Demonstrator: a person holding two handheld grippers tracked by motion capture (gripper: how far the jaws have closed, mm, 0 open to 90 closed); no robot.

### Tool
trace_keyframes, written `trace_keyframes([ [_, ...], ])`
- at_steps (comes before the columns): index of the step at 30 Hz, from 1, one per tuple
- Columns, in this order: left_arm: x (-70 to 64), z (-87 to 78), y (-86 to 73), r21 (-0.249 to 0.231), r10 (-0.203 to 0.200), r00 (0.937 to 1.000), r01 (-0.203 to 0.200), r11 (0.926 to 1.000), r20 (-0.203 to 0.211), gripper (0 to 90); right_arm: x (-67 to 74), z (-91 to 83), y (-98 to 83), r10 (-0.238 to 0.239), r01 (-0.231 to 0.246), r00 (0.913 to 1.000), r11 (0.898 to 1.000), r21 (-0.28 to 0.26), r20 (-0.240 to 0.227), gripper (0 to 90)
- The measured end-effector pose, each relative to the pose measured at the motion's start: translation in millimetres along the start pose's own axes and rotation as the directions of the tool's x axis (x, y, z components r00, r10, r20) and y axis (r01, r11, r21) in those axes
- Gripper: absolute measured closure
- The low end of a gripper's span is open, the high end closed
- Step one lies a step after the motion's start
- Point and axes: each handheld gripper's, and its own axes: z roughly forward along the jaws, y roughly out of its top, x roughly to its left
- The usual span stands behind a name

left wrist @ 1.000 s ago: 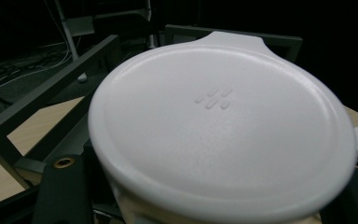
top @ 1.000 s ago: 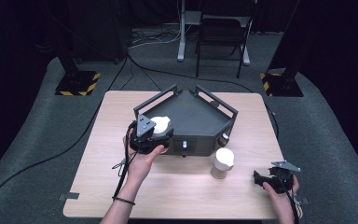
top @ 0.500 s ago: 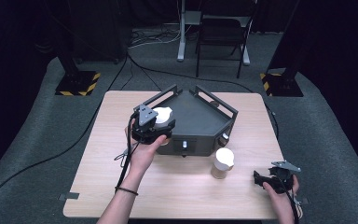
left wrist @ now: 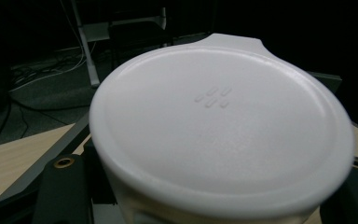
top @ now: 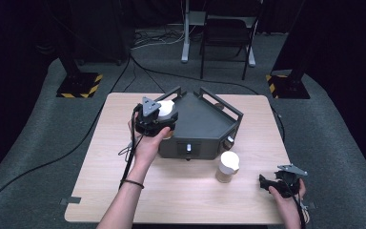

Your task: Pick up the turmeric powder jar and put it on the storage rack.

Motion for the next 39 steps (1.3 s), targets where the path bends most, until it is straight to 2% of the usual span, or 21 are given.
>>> trace_keyframes([
  [7,2.0,9.8,6.2,0.010,-0.014,0.9999,0.015,0.9998,-0.007,31.1,-0.1,0.1,0.1,0.000,0.000,1.0000,1.000,0.001,-0.001,2.0],
  [12,0.1,20.3,13.0,0.027,0.000,0.9998,0.000,0.9996,-0.022,31.1,-0.1,0.1,0.2,-0.001,0.001,1.0000,1.000,0.001,-0.001,1.8],
  [25,3.1,37.2,10.8,0.066,-0.022,0.9995,0.024,0.9976,-0.024,31.1,-0.1,0.2,0.3,-0.001,0.001,1.0000,1.000,0.001,-0.001,1.7],
  [36,2.2,43.2,11.0,0.092,-0.016,0.9995,0.018,0.9956,-0.028,31.1,-0.1,0.2,0.3,-0.001,0.001,1.0000,1.000,0.002,-0.002,1.7],
  [39,4.1,43.5,8.3,0.088,-0.029,0.9992,0.031,0.9956,-0.025,31.1,-0.1,0.2,0.4,-0.001,0.001,1.0000,1.000,0.002,-0.002,1.7],
])
